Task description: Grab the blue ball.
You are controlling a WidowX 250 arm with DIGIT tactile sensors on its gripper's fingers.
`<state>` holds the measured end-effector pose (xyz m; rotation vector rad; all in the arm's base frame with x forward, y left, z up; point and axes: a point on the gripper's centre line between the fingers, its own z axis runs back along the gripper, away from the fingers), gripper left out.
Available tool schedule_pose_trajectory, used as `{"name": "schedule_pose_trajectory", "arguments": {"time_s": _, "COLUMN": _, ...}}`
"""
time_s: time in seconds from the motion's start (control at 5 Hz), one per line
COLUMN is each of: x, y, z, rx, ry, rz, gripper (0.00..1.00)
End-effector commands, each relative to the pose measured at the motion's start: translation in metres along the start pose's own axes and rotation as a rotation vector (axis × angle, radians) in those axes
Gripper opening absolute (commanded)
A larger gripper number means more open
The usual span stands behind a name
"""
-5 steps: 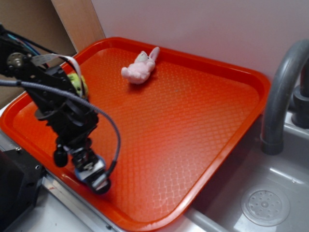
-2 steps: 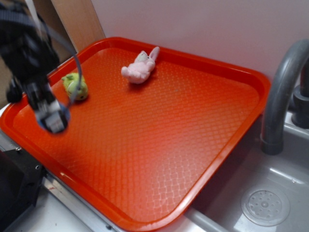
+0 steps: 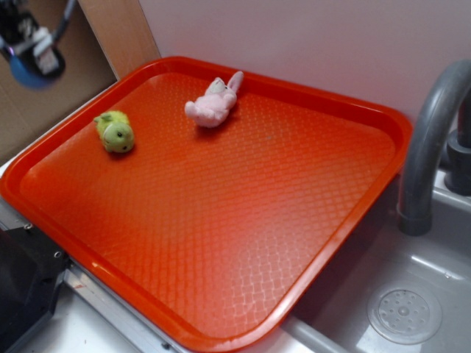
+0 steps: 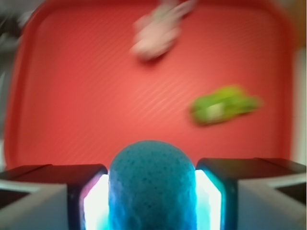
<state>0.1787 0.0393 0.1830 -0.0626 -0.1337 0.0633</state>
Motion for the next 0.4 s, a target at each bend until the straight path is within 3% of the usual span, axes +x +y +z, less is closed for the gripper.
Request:
{"name": "schedule_pose_trajectory", "arguments": {"time_s": 0.0, "x": 0.014, "y": -0.024, "z": 0.030, "rx": 0.065, "ry": -0.118, "rz": -0.028, "gripper": 0.00}}
{"name": "schedule_pose_trajectory", "arguments": {"time_s": 0.2, "x": 0.014, "y": -0.026, "z": 0.020, "rx": 0.113, "ry": -0.097, "rz": -0.018, "gripper": 0.00}}
